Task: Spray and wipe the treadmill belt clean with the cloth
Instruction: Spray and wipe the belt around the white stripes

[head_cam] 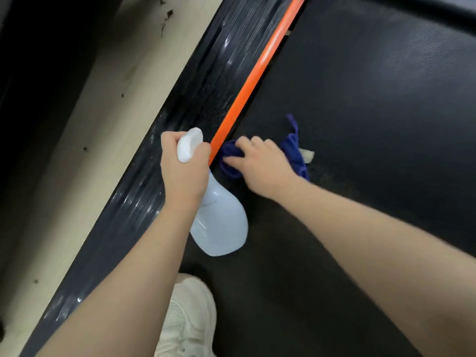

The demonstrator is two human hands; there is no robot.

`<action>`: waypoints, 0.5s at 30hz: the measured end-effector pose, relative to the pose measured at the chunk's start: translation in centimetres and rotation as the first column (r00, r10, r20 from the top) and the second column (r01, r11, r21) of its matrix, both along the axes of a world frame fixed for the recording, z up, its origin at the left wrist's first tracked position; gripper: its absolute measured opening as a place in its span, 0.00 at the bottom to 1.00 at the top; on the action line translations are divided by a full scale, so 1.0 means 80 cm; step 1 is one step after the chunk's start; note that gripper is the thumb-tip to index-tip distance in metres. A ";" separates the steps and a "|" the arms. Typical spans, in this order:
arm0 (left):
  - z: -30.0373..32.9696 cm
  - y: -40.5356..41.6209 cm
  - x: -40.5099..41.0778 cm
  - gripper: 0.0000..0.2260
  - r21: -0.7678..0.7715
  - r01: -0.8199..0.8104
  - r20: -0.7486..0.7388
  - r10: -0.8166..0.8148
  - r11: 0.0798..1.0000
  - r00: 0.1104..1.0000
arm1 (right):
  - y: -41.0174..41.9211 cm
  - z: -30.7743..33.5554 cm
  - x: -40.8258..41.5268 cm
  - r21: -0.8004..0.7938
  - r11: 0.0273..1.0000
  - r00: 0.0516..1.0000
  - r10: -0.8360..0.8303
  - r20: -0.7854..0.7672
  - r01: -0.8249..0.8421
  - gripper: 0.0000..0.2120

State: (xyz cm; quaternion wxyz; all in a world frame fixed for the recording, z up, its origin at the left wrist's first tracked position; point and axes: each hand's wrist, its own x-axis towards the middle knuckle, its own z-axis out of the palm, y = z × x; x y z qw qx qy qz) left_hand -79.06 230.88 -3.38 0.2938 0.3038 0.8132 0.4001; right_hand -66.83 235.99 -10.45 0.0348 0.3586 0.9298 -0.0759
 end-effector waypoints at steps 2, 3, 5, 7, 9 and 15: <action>-0.003 -0.001 -0.008 0.10 -0.014 -0.007 0.020 0.008 1.000 1.000 | 0.028 -0.002 0.003 0.040 0.961 0.962 -0.271 -0.024 0.272 0.19; -0.005 -0.001 -0.011 0.11 -0.017 -0.009 0.033 0.009 1.000 0.999 | 0.030 -0.001 -0.001 0.027 0.921 0.922 -0.388 -0.008 0.388 0.19; -0.009 0.002 -0.012 0.10 -0.005 0.008 0.053 -0.007 1.000 0.999 | 0.006 -0.009 -0.012 0.055 0.939 0.940 -0.341 0.024 0.339 0.20; -0.009 0.005 -0.008 0.09 0.003 0.042 0.051 -0.042 0.999 0.998 | -0.023 -0.004 -0.011 0.018 0.996 0.993 -0.084 0.084 0.083 0.22; -0.007 0.009 -0.003 0.10 0.002 0.106 0.047 -0.106 0.994 0.993 | 0.004 0.007 0.009 -0.075 0.992 0.981 0.116 0.159 -0.105 0.23; -0.007 0.010 0.005 0.10 -0.002 0.173 0.036 -0.173 0.985 0.984 | 0.010 0.016 0.056 -0.067 0.971 0.961 -0.214 0.177 0.229 0.26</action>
